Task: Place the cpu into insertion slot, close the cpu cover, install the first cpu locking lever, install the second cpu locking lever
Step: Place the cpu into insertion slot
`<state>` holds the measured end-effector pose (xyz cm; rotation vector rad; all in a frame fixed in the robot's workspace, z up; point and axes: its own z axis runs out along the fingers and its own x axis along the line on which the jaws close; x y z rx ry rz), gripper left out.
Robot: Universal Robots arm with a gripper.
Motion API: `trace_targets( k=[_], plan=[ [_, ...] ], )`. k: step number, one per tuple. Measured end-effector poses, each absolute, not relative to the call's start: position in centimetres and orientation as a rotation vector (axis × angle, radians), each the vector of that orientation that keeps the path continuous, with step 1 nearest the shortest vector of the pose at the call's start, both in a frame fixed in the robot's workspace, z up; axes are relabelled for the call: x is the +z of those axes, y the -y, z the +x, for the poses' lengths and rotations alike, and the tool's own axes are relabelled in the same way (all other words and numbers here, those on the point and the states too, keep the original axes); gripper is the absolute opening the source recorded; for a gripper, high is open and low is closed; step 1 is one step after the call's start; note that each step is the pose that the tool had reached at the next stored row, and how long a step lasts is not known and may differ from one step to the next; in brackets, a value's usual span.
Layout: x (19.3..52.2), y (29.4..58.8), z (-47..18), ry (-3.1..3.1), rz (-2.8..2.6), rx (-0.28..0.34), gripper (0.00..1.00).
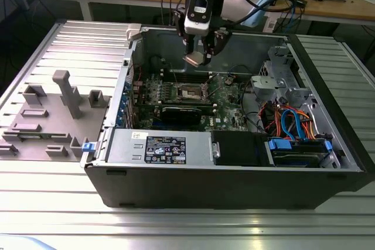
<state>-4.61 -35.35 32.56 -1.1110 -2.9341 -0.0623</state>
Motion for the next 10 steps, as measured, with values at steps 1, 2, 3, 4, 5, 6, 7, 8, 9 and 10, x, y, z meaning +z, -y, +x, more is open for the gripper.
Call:
trace_targets(
  k=[1,2,3,4,5,6,7,8,9,10],
  plan=[
    [32.46,35.35,-4.61,2.927,-1.133,-0.063,0.54],
    [32.4,35.34,-4.62,2.924,-1.149,-0.063,0.54],
    [32.34,35.33,-4.61,2.922,-1.169,-0.064,0.54],
    [32.31,35.33,-4.61,2.922,-1.189,-0.064,0.54],
    [32.25,35.33,-4.61,2.921,-1.205,-0.065,0.54],
    [32.22,35.33,-4.61,2.92,-1.212,-0.064,0.54],
    [32.22,35.33,-4.6,2.92,-1.212,-0.064,0.54],
    [32.22,35.33,-4.6,2.92,-1.213,-0.064,0.54],
    [32.22,35.33,-4.61,2.921,-1.213,-0.065,0.54],
    [32.22,35.33,-4.61,2.921,-1.213,-0.065,0.54]
  ],
)
